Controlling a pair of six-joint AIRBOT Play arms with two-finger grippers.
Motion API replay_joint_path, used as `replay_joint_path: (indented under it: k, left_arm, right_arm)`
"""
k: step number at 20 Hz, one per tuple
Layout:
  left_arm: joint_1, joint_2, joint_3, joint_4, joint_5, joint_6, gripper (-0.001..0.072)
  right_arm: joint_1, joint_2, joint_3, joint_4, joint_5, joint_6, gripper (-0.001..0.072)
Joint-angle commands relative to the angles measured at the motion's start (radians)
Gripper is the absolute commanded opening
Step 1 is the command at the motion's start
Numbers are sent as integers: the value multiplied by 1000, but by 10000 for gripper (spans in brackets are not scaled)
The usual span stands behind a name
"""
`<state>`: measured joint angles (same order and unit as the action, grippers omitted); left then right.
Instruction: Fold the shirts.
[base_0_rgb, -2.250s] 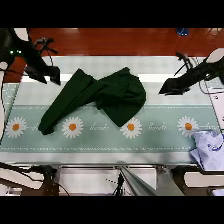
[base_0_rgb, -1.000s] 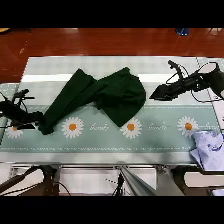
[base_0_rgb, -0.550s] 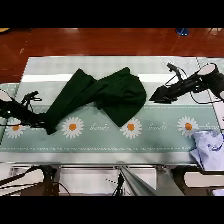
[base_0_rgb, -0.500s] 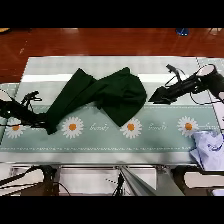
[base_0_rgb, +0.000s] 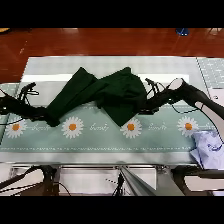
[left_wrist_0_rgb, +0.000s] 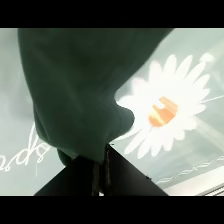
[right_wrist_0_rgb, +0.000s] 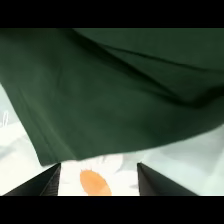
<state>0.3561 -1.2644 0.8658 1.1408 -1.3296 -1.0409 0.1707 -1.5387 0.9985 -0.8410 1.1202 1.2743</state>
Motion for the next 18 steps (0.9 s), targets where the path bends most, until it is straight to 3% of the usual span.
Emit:
replay_joint_path:
  k: [1, 3, 5, 9, 14, 18]
  left_arm:
    - [1, 12, 15, -71, 1, 37, 29]
    - [1, 12, 15, -135, 1, 59, 29]
    - [1, 12, 16, -205, 2, 101, 29]
    - [1, 12, 48, -252, 2, 117, 29]
    - [8, 16, 206, -328, -52, 116, 29]
    - [85, 95, 443, -671, -65, 113, 28]
  right_arm:
    - [47, 0, -22, 36, -109, 40, 519]
    - [107, -1, -22, 35, -221, 108, 423]
    - [172, -15, -22, 35, -291, 175, 406]
    - [227, -40, -22, 41, -306, 215, 18]
    - [116, 147, -21, 105, -237, 108, 20]
    - [-14, 464, 63, 108, -200, 105, 19]
